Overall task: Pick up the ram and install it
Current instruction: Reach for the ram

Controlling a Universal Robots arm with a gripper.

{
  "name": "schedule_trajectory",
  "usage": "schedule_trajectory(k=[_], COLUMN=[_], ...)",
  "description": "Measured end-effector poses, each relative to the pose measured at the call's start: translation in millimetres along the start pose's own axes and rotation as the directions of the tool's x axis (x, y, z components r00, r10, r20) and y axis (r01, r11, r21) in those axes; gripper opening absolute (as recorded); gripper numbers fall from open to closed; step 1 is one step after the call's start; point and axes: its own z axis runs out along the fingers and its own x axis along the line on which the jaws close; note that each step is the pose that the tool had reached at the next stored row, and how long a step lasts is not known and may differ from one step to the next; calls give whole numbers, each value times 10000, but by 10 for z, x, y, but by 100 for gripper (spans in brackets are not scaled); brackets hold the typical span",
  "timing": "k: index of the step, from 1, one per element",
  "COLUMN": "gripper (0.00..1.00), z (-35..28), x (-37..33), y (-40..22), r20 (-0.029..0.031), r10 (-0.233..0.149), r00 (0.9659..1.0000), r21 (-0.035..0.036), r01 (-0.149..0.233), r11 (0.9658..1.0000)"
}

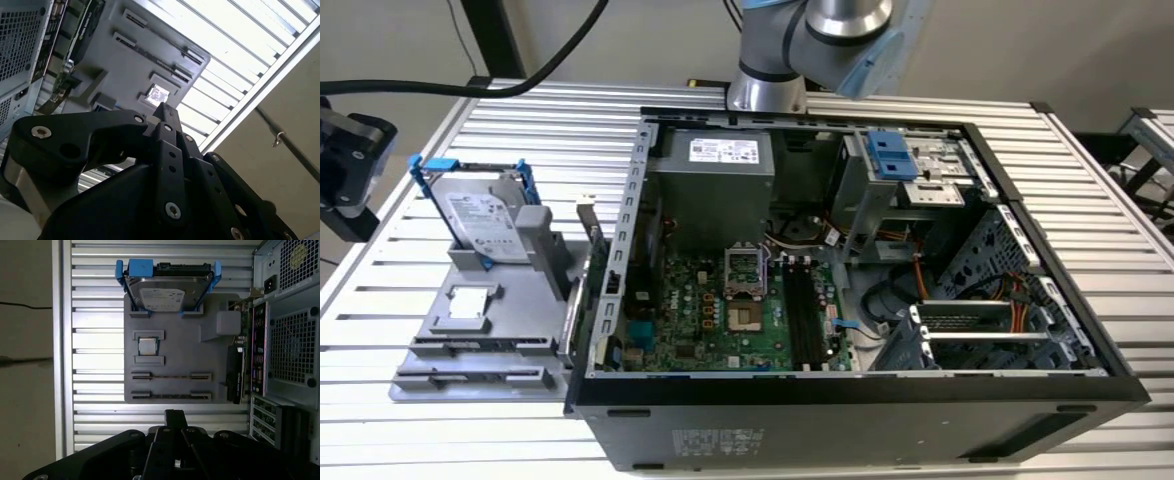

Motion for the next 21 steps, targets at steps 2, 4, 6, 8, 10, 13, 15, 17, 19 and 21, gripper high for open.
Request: schedule_trajectory(k=[2, 4, 6, 8, 10, 13, 15, 17, 19, 21], gripper=[0, 0, 0, 0, 0, 0, 0, 0, 0, 0], z=[0, 0, 0, 0, 0, 0, 0, 0, 0, 0], x=[0, 0, 0, 0, 0, 1, 1, 1, 1, 1], y=[0, 0, 0, 0, 0, 0, 0, 0, 0, -1], r20=[-3, -6, -7, -14, -28, -55, -74, -93, -113, -136], r10=[0, 0, -12, -143, -428, -953, -1327, -1683, -2041, -2397], r00=[10000, 10000, 10000, 9999, 9991, 9954, 9911, 9857, 9789, 9707], r21=[0, 0, -1, 3, 11, 27, 35, 45, 59, 77], r01=[0, 0, 12, 143, 428, 953, 1327, 1683, 2042, 2398], r11=[10000, 10000, 10000, 9999, 9991, 9954, 9912, 9857, 9789, 9708])
